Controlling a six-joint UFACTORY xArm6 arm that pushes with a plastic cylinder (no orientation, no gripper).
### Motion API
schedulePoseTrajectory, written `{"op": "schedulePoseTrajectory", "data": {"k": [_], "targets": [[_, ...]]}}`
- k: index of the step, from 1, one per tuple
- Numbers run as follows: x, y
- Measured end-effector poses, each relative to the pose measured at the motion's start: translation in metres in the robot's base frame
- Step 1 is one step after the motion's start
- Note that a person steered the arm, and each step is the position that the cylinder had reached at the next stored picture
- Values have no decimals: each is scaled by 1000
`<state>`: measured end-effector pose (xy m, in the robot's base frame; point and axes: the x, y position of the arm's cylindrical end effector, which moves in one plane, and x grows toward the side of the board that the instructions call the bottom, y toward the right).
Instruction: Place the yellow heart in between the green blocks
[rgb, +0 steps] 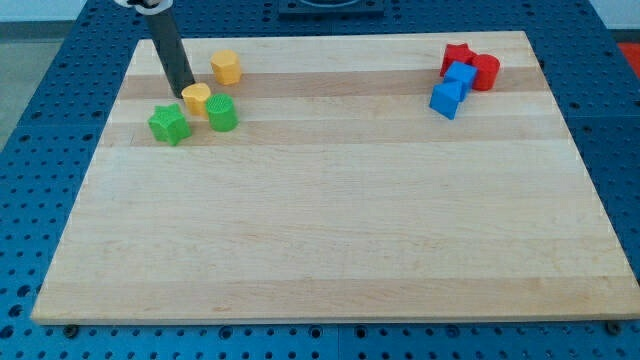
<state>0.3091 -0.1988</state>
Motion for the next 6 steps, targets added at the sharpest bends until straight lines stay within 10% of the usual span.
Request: {"op": "schedulePoseTrajectory", "data": {"k": [6], "targets": [[-7, 8]]}}
